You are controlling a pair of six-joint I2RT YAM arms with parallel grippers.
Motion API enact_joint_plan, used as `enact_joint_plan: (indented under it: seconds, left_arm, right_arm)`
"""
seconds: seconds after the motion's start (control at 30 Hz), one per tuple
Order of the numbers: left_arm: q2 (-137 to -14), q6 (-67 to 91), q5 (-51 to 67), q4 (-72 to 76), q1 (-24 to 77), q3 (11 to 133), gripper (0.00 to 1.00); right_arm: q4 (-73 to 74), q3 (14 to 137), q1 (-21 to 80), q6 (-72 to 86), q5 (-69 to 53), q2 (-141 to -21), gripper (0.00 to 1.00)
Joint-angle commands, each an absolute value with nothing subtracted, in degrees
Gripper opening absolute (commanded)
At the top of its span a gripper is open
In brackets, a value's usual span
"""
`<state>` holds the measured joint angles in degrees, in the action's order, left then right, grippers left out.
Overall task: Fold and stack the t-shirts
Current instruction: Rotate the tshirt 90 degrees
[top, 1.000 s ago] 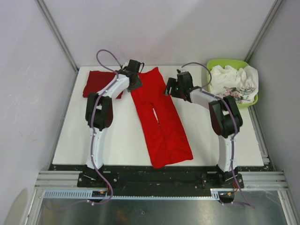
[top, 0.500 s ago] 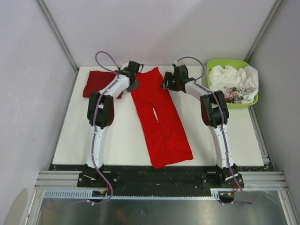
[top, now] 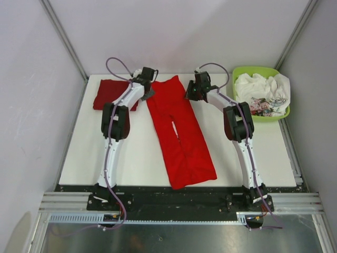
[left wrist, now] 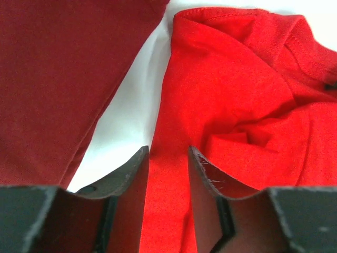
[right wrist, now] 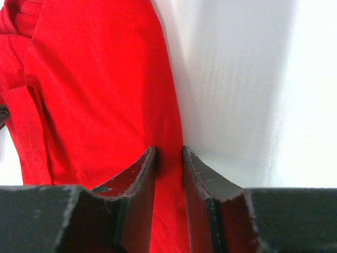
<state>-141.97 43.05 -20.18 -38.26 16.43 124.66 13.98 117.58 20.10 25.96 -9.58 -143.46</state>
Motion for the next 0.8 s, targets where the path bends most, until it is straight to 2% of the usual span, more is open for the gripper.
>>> enact_joint_plan:
  seconds: [0.0, 0.07, 0.2, 0.37, 0.5, 0.6, 0.67, 0.77]
  left_arm:
    - [-144.68, 41.56, -18.79, -38.12, 15.96, 128.82, 0.36]
    - [-145.97, 41.11, -17.49, -38.09, 15.92, 130.29, 0.28]
    - [-149.95, 38.92, -12.73, -37.99, 16.03, 136.27, 0.17]
    - [-154.12, 37.31, -8.26, -37.24, 16.92, 142.49, 0.14]
    - [-156.14, 36.1, -3.55, -34.44, 17.52, 145.08, 0.14]
    - [-156.68, 34.93, -1.51, -32.37, 17.83, 145.76, 0.18]
    - [-156.55, 34.16, -0.95, -31.69, 17.91, 145.82, 0.24]
    - [-154.39, 32.57, -1.81, -31.38, 17.7, 144.36, 0.42]
  right_arm:
    - [20.56, 117.64, 20.13, 26.97, -5.96, -145.76, 0.28]
    - [20.74, 117.1, 20.19, 27.27, -5.38, -145.47, 0.22]
    - [20.84, 115.29, 20.21, 28.41, -3.38, -144.48, 0.12]
    - [20.34, 110.16, 19.25, 31.33, -0.29, -141.29, 0.05]
    - [19.26, 104.89, 18.11, 35.36, 2.95, -138.27, 0.03]
    - [18.85, 102.71, 18.05, 36.9, 5.17, -136.94, 0.08]
    - [18.49, 102.12, 17.98, 37.11, 5.99, -136.6, 0.16]
    - [19.36, 104.16, 17.4, 36.04, 5.99, -137.08, 0.39]
